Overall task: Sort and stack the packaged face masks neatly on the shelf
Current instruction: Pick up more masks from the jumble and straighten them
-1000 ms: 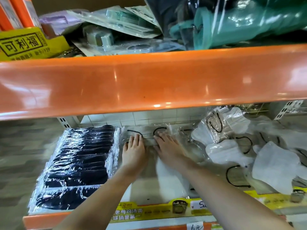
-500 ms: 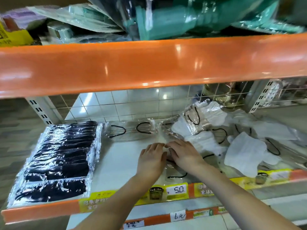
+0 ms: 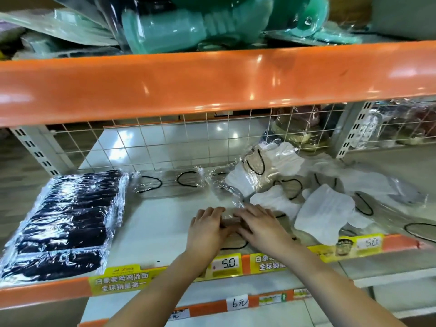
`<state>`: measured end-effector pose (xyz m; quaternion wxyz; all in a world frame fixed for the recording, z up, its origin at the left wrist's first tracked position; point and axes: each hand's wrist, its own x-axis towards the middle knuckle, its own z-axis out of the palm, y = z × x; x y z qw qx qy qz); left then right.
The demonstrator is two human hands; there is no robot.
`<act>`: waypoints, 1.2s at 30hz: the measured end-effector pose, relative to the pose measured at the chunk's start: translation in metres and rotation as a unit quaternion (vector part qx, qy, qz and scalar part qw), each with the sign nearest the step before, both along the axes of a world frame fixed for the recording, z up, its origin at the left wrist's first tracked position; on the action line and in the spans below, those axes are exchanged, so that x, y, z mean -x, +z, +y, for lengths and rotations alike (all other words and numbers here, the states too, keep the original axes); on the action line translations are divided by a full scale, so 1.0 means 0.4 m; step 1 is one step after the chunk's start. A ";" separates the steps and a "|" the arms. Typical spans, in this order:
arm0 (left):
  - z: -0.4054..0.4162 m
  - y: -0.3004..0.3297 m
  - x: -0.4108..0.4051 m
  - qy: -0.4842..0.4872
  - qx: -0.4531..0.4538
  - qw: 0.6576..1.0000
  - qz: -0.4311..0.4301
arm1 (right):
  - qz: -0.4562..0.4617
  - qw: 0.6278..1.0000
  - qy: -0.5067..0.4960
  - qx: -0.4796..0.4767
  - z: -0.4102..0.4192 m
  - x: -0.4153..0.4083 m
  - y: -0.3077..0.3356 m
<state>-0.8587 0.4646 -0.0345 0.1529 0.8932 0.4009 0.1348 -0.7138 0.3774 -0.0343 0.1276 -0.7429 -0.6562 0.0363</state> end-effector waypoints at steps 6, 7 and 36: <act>0.006 -0.011 0.021 0.033 0.025 0.998 -0.041 | 0.017 0.995 -0.016 -0.102 -0.005 0.001 -0.030; 0.008 -0.012 0.025 0.038 0.041 0.997 -0.055 | 0.027 0.994 -0.019 -0.109 -0.006 0.000 -0.031; 0.054 0.038 0.119 0.253 0.288 0.803 -0.455 | 0.081 0.957 -0.096 -0.262 0.003 -0.051 0.007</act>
